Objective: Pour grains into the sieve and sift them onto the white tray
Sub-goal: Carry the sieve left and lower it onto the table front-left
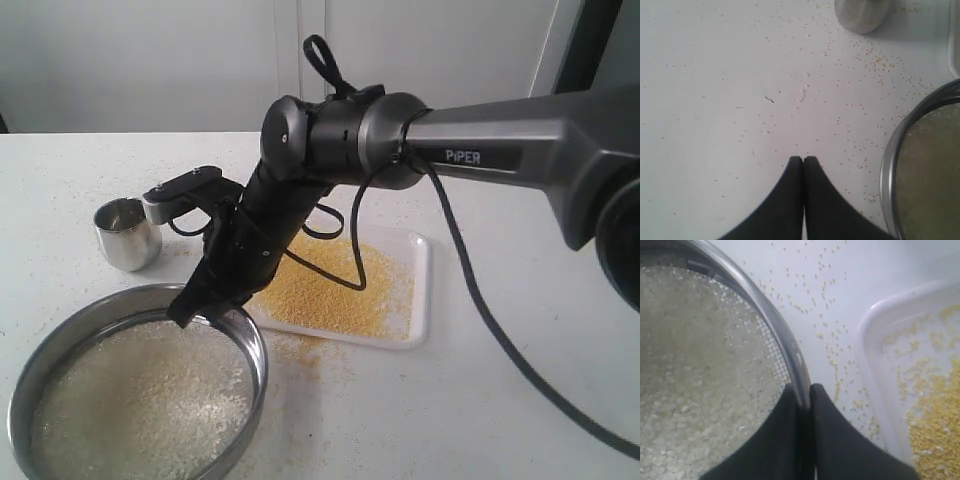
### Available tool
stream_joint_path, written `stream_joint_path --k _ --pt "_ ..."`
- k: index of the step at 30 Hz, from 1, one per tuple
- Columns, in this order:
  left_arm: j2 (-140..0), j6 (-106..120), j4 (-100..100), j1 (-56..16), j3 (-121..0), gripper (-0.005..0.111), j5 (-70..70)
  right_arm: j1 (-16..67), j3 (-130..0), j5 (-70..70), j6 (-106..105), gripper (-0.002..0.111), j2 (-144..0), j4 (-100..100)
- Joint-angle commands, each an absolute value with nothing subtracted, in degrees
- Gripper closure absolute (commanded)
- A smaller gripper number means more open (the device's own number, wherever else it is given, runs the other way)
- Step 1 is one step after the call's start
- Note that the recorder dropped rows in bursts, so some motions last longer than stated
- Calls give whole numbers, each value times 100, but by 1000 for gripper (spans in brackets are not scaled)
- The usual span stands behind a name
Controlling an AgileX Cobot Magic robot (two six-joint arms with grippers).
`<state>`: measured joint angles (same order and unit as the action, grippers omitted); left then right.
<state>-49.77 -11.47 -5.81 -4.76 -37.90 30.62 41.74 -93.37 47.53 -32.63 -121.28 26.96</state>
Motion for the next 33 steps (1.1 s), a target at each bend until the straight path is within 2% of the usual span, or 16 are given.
stream_joint_path --k 1,18,33 --pt "-4935 -1154 -557 -476 -3774 106 3101 4223 -9427 4541 -3120 108 -12223 2941" --pt "-4935 -1154 -557 -476 -3774 106 3101 4459 -9701 3876 -3071 108 -12773 2929" --pt "-4935 -1154 -557 -476 -3774 106 3101 4447 -9873 3623 -2889 106 -13041 1539"
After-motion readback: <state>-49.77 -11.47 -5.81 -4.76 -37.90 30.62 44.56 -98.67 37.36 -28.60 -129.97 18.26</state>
